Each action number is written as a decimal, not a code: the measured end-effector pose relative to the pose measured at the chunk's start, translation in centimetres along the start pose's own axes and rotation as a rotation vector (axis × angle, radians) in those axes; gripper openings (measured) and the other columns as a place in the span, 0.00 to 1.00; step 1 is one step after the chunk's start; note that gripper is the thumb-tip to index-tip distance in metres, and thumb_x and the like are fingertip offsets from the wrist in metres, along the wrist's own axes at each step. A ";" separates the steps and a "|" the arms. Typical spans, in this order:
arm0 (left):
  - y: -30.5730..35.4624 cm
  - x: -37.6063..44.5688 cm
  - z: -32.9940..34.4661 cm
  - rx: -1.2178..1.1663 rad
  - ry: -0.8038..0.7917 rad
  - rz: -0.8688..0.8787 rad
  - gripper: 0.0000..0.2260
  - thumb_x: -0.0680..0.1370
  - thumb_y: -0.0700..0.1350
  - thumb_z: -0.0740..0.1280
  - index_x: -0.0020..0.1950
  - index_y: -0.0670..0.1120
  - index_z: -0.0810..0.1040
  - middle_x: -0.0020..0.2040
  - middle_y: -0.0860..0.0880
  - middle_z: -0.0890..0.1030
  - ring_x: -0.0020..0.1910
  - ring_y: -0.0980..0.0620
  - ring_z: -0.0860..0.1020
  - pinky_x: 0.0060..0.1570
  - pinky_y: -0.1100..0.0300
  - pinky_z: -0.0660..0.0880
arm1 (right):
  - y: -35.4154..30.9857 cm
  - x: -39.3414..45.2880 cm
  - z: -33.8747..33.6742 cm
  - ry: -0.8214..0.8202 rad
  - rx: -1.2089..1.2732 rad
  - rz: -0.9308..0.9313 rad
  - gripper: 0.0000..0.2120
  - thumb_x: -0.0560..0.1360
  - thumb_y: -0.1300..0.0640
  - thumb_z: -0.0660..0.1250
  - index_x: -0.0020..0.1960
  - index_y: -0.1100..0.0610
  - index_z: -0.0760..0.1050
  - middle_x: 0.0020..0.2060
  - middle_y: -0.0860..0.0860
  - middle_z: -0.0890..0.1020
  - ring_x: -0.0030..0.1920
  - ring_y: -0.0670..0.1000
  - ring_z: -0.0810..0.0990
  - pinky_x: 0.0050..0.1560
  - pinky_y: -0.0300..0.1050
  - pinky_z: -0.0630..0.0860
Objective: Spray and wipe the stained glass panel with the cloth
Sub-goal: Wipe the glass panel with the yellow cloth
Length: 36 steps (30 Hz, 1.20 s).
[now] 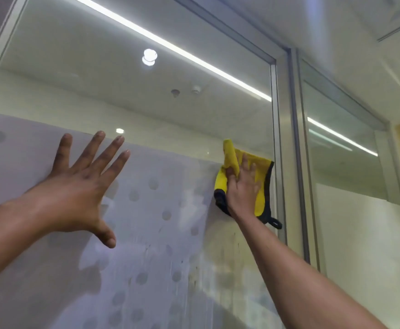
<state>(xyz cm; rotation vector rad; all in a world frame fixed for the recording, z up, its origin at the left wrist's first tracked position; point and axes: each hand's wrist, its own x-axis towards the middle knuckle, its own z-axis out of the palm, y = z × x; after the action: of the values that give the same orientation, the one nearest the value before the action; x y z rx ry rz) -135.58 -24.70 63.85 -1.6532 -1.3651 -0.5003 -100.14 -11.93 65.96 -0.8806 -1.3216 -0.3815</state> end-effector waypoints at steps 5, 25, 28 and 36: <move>0.5 0.1 -0.7 0.007 -0.157 -0.057 0.79 0.47 0.90 0.59 0.76 0.53 0.15 0.76 0.50 0.13 0.74 0.44 0.12 0.75 0.26 0.25 | -6.0 -4.1 4.3 -0.022 -0.012 -0.161 0.28 0.86 0.47 0.59 0.84 0.40 0.57 0.86 0.42 0.53 0.87 0.55 0.44 0.82 0.71 0.39; 0.4 0.1 -1.0 0.023 -0.113 -0.041 0.78 0.50 0.89 0.62 0.82 0.52 0.22 0.80 0.52 0.17 0.79 0.44 0.18 0.72 0.31 0.21 | -5.8 -10.4 4.6 -0.212 -0.149 -0.784 0.27 0.87 0.41 0.54 0.85 0.41 0.58 0.86 0.46 0.55 0.87 0.57 0.47 0.81 0.73 0.44; 0.5 0.1 -1.3 0.039 -0.130 -0.051 0.78 0.51 0.88 0.63 0.83 0.52 0.23 0.81 0.51 0.18 0.80 0.43 0.19 0.75 0.28 0.24 | -4.8 -8.7 4.0 -0.210 -0.145 -0.789 0.25 0.87 0.40 0.53 0.84 0.41 0.61 0.86 0.46 0.58 0.87 0.57 0.51 0.82 0.72 0.47; 0.6 0.1 -1.2 0.033 -0.096 -0.029 0.79 0.50 0.89 0.63 0.84 0.52 0.25 0.83 0.51 0.21 0.82 0.43 0.21 0.76 0.27 0.27 | -8.1 -9.5 5.1 -0.108 -0.022 -0.348 0.28 0.84 0.46 0.59 0.84 0.41 0.61 0.86 0.46 0.55 0.86 0.59 0.48 0.79 0.74 0.41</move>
<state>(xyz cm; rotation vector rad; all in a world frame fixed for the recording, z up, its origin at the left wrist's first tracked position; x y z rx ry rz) -134.69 -25.63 64.27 -1.6508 -1.4613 -0.4180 -111.51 -15.48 59.67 -0.6956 -1.5777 -0.6262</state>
